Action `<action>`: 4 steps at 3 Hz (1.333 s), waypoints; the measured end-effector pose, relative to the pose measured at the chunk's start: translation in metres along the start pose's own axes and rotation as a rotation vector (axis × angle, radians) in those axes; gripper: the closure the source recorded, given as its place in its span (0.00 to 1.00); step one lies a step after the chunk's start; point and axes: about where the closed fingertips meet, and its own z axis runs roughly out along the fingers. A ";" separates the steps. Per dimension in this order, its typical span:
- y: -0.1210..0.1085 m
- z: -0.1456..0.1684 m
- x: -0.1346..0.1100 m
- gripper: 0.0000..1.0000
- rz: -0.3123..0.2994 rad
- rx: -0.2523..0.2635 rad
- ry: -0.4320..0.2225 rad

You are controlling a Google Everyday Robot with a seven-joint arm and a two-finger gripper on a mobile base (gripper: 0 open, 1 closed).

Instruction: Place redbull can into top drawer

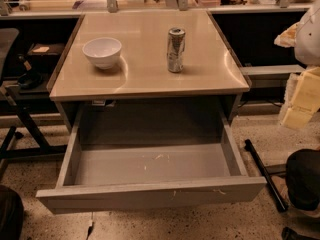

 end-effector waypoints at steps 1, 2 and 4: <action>0.000 0.000 0.000 0.00 0.000 0.000 0.000; -0.007 -0.001 -0.005 0.00 0.006 0.011 -0.023; -0.053 0.025 -0.030 0.00 0.034 -0.025 -0.037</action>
Offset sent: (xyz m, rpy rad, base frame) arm 0.0159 0.0057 0.0027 0.0462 -0.0105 -0.0046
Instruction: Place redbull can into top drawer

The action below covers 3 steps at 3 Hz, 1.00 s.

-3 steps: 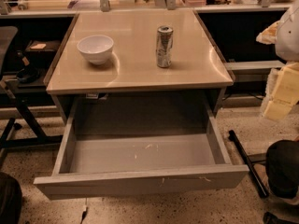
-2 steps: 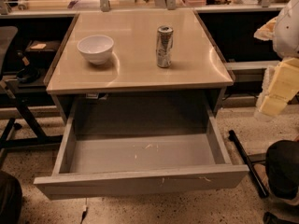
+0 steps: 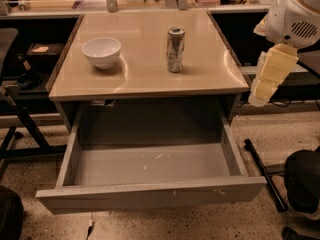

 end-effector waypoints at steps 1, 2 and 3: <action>-0.009 0.004 0.000 0.00 0.029 0.020 -0.041; -0.052 0.022 -0.009 0.00 0.116 0.058 -0.138; -0.103 0.041 -0.020 0.00 0.198 0.082 -0.226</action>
Offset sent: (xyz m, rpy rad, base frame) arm 0.1362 -0.0129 -0.0180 0.3038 -0.1390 -0.2029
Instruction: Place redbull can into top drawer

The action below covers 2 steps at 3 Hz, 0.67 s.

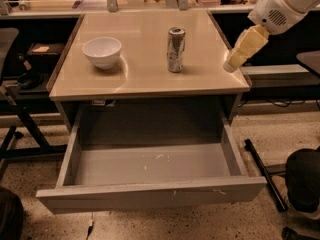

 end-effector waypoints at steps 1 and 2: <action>-0.034 0.026 -0.008 0.00 0.080 -0.004 -0.064; -0.040 0.030 -0.008 0.00 0.084 -0.004 -0.072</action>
Offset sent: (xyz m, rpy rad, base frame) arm 0.0355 -0.0015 -0.0085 0.0746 -0.0011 -0.0433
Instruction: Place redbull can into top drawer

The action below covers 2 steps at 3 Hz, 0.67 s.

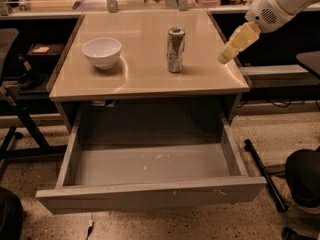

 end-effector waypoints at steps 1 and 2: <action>-0.002 0.016 0.002 0.00 0.021 -0.051 -0.066; -0.006 0.058 -0.016 0.00 0.037 -0.122 -0.148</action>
Offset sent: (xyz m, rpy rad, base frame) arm 0.0753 0.0605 -0.0583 0.3052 0.0308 0.1144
